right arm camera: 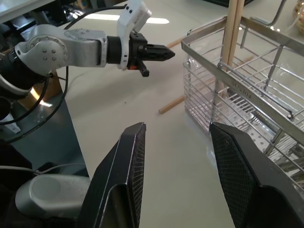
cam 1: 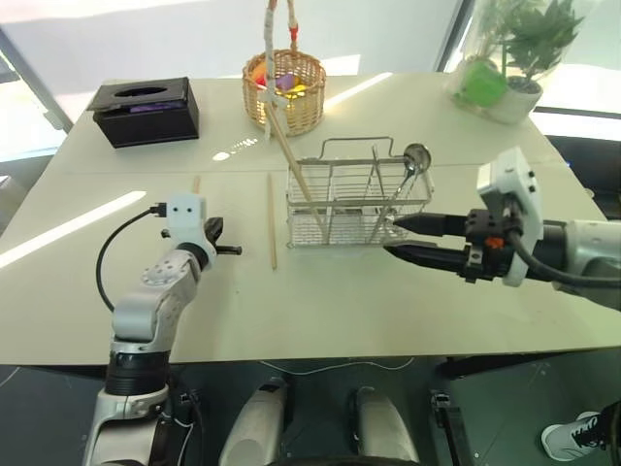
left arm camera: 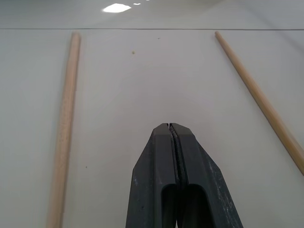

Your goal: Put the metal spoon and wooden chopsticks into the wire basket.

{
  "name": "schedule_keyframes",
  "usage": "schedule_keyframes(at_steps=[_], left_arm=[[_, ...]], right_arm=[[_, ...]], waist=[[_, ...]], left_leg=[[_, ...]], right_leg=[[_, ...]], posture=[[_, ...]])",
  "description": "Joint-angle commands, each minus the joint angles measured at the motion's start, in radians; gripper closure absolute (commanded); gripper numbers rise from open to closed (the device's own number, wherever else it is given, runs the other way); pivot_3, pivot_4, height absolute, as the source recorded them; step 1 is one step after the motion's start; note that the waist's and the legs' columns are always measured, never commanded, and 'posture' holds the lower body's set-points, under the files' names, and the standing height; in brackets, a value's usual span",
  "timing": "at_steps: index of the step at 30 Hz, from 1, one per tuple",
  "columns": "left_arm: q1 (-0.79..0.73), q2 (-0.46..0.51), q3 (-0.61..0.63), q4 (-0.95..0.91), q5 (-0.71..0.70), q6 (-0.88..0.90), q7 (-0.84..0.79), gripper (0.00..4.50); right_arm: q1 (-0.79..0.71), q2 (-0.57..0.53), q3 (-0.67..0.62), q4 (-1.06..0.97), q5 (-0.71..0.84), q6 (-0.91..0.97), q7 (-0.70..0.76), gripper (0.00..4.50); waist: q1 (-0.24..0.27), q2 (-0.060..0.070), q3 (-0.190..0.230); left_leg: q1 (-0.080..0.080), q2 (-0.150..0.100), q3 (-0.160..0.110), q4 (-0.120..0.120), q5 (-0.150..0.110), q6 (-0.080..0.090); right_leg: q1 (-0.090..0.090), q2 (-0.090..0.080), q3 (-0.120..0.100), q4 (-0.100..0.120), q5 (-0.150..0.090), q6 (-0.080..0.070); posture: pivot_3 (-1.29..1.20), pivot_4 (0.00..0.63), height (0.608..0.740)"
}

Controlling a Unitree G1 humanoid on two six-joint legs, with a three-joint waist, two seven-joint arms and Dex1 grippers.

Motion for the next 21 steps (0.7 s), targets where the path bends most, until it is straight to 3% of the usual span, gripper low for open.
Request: schedule_keyframes(at_steps=[1,9,15,21], left_arm=[[-0.056,-0.030,0.000,0.000,0.031,0.022,0.028,4.50],[-0.150,-0.048,0.023,-0.038,0.055,0.119,0.051,4.50],[-0.151,-0.057,0.106,-0.124,0.028,0.296,0.092,4.50],[-0.137,-0.034,0.144,-0.184,0.040,0.365,0.085,1.70]], right_arm=[[0.005,-0.027,-0.011,-0.032,0.010,-0.023,0.026,2.30],[-0.002,-0.073,-0.007,-0.021,0.012,-0.023,0.071,2.30],[-0.007,-0.068,0.020,-0.009,-0.021,-0.043,0.079,2.30],[-0.014,-0.054,0.056,0.006,-0.057,-0.069,0.093,2.33]], waist=[[0.001,0.000,0.000],[-0.003,-0.002,0.001],[0.000,-0.002,0.001],[0.001,-0.002,0.001]], left_leg=[[-0.002,0.000,0.000,0.000,0.000,0.000],[-0.002,0.000,0.000,0.003,0.001,0.001],[-0.002,0.000,0.000,0.004,0.001,0.001],[-0.002,0.000,0.000,0.006,0.000,0.000]], right_leg=[[-0.002,0.000,0.000,0.000,0.001,0.001],[-0.001,0.001,-0.001,0.000,0.003,0.005],[-0.001,0.001,-0.001,0.001,0.003,0.005],[0.000,0.002,-0.001,0.001,0.003,0.006]], posture=[[0.00,0.150,0.740],[0.00,0.150,0.740],[0.00,0.150,0.740],[0.00,0.150,0.740]])
